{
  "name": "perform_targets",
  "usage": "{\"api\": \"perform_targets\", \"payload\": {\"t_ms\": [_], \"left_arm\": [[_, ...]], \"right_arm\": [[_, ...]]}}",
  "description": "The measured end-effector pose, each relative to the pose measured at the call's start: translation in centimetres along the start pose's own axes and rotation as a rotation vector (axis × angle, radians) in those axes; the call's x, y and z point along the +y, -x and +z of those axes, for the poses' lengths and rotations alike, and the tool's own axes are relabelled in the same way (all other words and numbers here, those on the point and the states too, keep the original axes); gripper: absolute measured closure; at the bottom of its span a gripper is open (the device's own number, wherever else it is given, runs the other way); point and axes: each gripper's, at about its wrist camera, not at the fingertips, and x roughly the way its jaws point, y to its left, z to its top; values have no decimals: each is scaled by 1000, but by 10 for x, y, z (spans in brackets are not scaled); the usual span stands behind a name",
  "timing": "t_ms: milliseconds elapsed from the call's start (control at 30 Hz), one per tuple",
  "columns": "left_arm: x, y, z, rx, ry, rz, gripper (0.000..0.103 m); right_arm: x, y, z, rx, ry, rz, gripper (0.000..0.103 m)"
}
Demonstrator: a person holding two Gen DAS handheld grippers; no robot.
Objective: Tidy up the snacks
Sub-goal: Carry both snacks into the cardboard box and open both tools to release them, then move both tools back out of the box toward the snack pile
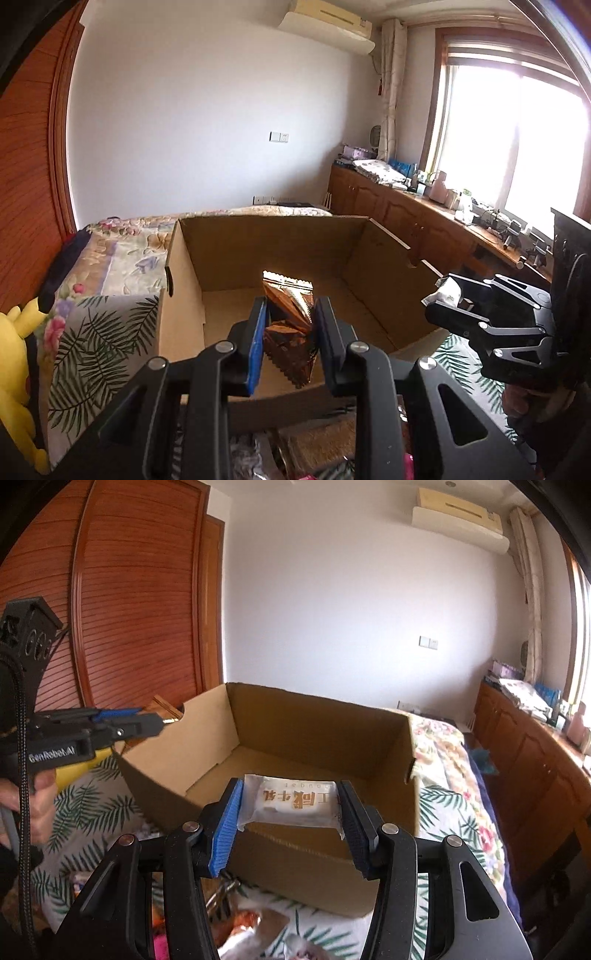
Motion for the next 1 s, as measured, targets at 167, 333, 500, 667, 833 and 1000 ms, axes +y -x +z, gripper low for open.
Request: {"api": "perform_targets", "payload": {"t_ms": [167, 333, 500, 667, 833, 1000], "left_arm": [[4, -15, -3, 21, 3, 2, 79], [5, -26, -6, 36, 0, 5, 77], [6, -32, -6, 45, 9, 3, 69], [8, -29, -7, 40, 11, 2, 62], [4, -18, -6, 40, -2, 8, 59], [-2, 7, -9, 23, -9, 10, 54]], "right_arm": [[0, -19, -3, 25, -2, -4, 50], [-3, -28, -6, 40, -26, 4, 49], [-3, -33, -4, 44, -24, -10, 45], [-2, -34, -3, 47, -26, -14, 40], [2, -32, 2, 46, -16, -17, 38], [9, -9, 2, 21, -26, 2, 38]]}}
